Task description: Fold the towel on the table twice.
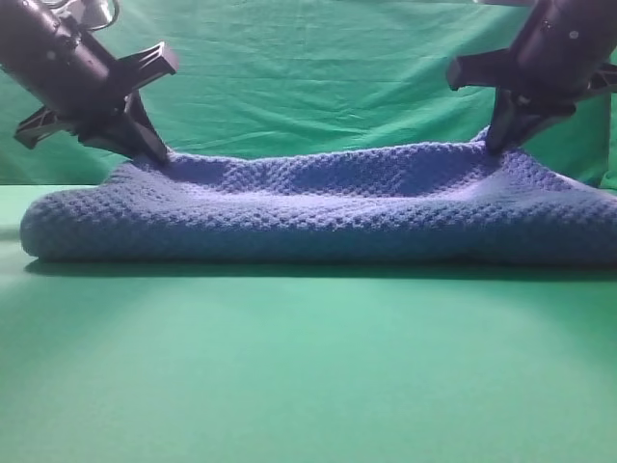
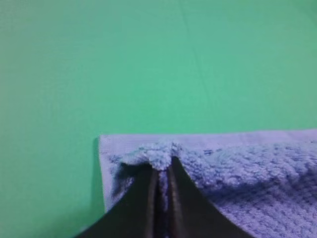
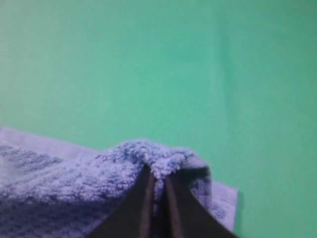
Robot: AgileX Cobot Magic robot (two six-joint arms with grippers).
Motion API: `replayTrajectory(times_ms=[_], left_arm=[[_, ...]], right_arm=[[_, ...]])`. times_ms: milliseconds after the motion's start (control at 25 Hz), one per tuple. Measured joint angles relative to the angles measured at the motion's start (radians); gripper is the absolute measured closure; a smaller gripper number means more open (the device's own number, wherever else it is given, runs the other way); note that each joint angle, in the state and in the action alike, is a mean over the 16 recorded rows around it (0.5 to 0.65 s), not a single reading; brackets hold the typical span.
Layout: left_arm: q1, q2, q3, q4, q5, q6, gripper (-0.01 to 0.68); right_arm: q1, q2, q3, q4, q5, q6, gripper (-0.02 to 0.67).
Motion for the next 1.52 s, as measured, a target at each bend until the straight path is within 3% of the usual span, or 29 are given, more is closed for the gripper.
replayTrajectory(times_ms=[120, 440, 560, 640, 760, 920, 1200, 1360, 1520], left_arm=[[0.000, 0.014, -0.008, -0.022, 0.007, 0.043, 0.589], [0.000, 0.007, -0.015, -0.026, -0.009, 0.093, 0.291], [0.000, -0.025, -0.016, -0.006, -0.019, 0.097, 0.218], [0.000, -0.056, -0.016, 0.014, -0.022, 0.095, 0.201], [0.000, -0.119, -0.017, 0.058, -0.024, 0.068, 0.241], [0.000, -0.228, -0.017, 0.165, -0.005, -0.023, 0.390], [0.000, -0.437, -0.017, 0.500, 0.097, -0.380, 0.611], [0.000, -0.549, -0.017, 0.745, 0.187, -0.651, 0.664], [0.000, -0.660, -0.016, 0.966, 0.282, -0.886, 0.673]], right_arm=[[0.000, 0.011, 0.000, 0.000, -0.023, 0.000, 0.438], [0.000, -0.015, 0.000, 0.000, -0.015, -0.004, 0.121], [0.000, -0.052, 0.000, 0.000, 0.014, -0.008, 0.058], [0.000, -0.086, 0.000, -0.001, 0.043, -0.011, 0.054], [0.000, -0.151, 0.000, -0.001, 0.101, -0.015, 0.108], [0.000, -0.261, 0.000, -0.001, 0.196, -0.022, 0.246], [0.000, -0.474, 0.000, -0.002, 0.382, -0.025, 0.509], [0.000, -0.599, 0.000, -0.002, 0.489, -0.021, 0.610], [0.000, -0.717, 0.000, -0.002, 0.587, -0.009, 0.647]])
